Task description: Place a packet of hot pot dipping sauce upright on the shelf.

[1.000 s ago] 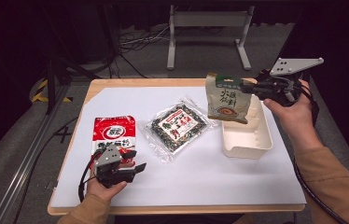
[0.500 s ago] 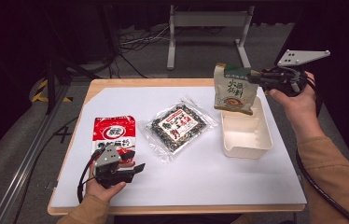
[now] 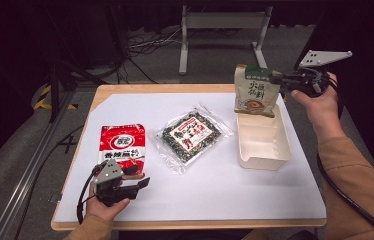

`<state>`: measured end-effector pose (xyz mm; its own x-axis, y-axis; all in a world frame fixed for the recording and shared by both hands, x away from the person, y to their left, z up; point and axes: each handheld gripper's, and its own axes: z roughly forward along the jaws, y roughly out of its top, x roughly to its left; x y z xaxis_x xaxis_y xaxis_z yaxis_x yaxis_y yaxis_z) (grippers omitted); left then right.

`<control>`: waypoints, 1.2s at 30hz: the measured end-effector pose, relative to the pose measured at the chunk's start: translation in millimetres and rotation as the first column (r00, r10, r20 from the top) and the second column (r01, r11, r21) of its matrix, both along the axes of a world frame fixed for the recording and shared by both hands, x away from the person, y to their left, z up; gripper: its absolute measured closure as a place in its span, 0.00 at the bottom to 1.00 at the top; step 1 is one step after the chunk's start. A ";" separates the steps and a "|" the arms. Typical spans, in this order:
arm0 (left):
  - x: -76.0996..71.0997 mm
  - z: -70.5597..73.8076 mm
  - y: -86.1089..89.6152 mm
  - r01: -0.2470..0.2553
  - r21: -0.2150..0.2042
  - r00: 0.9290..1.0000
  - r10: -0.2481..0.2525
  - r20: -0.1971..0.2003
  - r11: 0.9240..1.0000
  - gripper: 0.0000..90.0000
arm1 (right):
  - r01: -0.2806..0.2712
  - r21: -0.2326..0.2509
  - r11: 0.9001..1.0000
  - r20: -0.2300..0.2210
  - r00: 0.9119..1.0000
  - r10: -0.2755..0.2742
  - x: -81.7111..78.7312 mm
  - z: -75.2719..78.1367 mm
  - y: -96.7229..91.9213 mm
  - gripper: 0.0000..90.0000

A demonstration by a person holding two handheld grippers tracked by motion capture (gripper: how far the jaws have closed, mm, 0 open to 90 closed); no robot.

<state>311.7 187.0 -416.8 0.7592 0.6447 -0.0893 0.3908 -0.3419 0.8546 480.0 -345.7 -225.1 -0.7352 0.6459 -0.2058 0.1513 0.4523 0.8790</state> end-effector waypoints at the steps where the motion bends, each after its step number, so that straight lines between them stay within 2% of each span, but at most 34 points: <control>1: -1.0 -0.4 0.5 -0.006 -0.006 1.000 0.006 -0.002 1.000 0.44 | 0.002 -0.002 1.000 0.002 1.000 -0.002 2.1 -1.3 -1.6 1.00; 8: -4.7 -1.3 4.1 -0.023 0.002 1.000 0.023 -0.005 1.000 0.44 | 0.023 -0.017 1.000 0.014 1.000 -0.023 14.1 -10.1 -12.0 1.00; 15: -6.2 -1.9 6.1 -0.029 0.006 1.000 0.029 -0.006 1.000 0.44 | 0.040 -0.008 0.999 0.005 0.999 -0.040 24.7 -22.8 -21.5 1.00; 23: -6.5 -2.5 6.4 -0.032 0.006 0.999 0.032 -0.009 0.999 0.44 | 0.053 -0.024 0.998 -0.009 0.999 -0.054 33.7 -35.3 -27.4 1.00; 36: -7.0 -2.9 7.0 -0.032 0.005 0.999 0.032 -0.011 0.999 0.44 | 0.040 -0.055 0.998 -0.019 0.999 -0.041 40.0 -43.9 -19.1 1.00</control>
<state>304.8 193.9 -419.7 0.7372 0.6690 -0.0946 0.4110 -0.3328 0.8487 520.0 -364.8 -269.0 -0.7132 0.6631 -0.2270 0.1876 0.4927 0.8497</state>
